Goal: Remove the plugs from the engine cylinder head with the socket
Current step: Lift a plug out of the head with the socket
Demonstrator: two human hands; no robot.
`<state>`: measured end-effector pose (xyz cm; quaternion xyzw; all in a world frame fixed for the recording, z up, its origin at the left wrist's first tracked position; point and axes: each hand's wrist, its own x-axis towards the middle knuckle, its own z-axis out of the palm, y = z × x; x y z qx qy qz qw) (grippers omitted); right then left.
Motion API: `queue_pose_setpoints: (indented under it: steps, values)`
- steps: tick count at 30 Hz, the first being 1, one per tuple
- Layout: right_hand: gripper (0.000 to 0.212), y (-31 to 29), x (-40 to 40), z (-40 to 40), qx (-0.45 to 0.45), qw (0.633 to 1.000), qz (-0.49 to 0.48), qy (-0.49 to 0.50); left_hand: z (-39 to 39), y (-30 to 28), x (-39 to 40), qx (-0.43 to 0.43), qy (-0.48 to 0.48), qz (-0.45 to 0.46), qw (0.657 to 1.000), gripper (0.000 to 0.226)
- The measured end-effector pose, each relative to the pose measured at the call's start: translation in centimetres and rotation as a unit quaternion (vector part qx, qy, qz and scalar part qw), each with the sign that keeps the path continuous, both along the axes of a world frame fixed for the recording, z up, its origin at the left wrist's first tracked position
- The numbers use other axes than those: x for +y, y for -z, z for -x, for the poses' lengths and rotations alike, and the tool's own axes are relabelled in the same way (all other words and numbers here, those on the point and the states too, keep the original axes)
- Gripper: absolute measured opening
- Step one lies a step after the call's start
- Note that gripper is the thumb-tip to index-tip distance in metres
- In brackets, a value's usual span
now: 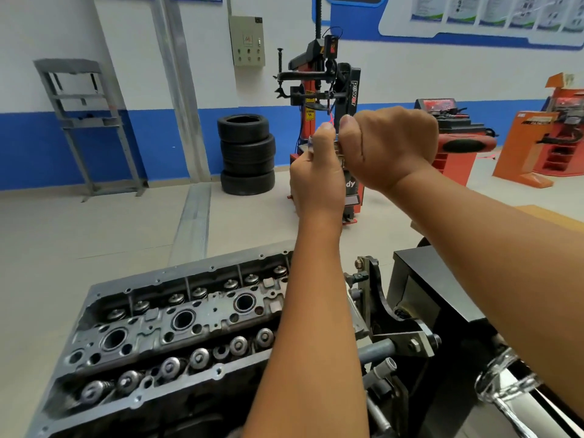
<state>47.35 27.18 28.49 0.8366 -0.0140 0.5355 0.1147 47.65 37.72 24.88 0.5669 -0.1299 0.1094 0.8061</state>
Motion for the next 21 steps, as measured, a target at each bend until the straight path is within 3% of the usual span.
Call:
queue_pose_setpoints:
  steps: [11, 14, 17, 21]
  values:
    - [0.055, -0.7, -0.6, -2.5, 0.010, 0.993, -0.009, -0.120, -0.3, 0.6, -0.3, -0.023, -0.059, 0.003, 0.998, 0.042]
    - [0.047, -1.0, -0.8, -3.7, 0.025, 0.980, -0.027, -0.195, -0.1, 0.9, -0.1, -0.047, -0.061, -0.008, 0.997, 0.049]
    - [0.039, -0.9, -0.5, -4.8, 0.064, 0.941, -0.095, -0.317, 0.4, 1.7, -0.2, -0.093, -0.063, -0.038, 0.993, 0.058]
    - [0.039, -0.2, -0.8, -4.7, 0.046, 0.941, -0.103, -0.318, 0.3, 1.9, 0.0, -0.128, -0.078, -0.055, 0.987, 0.062]
